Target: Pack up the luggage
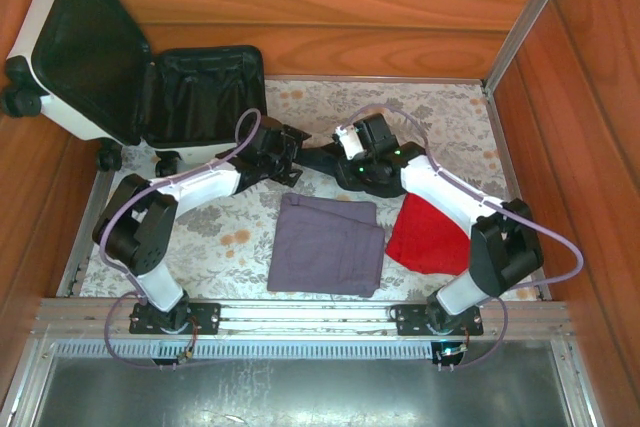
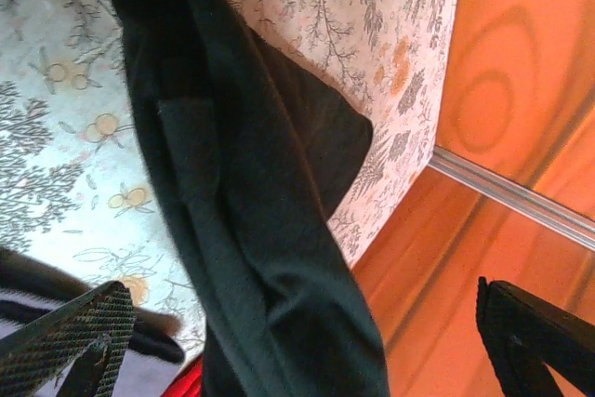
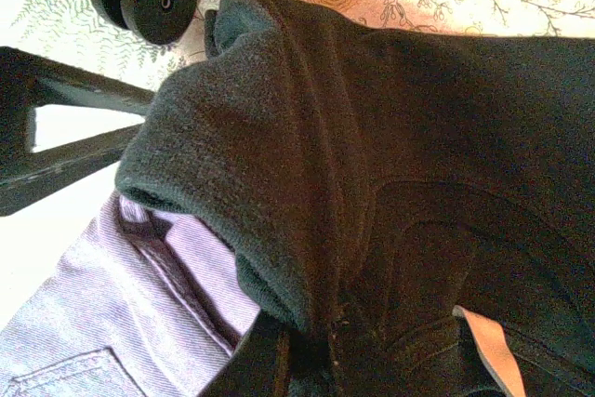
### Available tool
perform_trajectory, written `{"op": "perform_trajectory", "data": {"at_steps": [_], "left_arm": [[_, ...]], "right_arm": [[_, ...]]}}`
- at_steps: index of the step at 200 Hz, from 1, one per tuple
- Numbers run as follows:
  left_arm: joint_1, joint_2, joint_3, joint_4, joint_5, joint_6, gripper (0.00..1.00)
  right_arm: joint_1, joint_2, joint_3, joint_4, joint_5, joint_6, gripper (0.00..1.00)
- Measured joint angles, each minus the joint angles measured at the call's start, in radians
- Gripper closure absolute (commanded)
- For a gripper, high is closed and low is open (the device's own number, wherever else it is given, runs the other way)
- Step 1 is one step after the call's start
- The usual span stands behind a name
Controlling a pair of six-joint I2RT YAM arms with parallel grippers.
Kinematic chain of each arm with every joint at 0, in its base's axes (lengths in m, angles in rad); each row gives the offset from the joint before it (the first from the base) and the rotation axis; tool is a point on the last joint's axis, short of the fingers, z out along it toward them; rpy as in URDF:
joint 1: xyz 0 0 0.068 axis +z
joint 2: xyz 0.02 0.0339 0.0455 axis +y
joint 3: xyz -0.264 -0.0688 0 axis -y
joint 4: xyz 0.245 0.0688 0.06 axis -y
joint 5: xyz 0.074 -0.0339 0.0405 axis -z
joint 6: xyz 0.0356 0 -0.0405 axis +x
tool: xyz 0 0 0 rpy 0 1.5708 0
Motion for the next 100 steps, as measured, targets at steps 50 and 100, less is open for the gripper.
{"op": "perform_trajectory", "data": {"at_steps": [50, 100], "left_arm": [[0.000, 0.077, 0.064, 0.006, 0.025, -0.019, 0.00], [-0.001, 0.110, 0.048, 0.005, 0.037, -0.029, 0.00]], "right_arm": [[0.000, -0.014, -0.013, 0.000, -0.001, 0.000, 1.00], [0.000, -0.015, -0.024, 0.002, 0.000, 0.000, 1.00]]}}
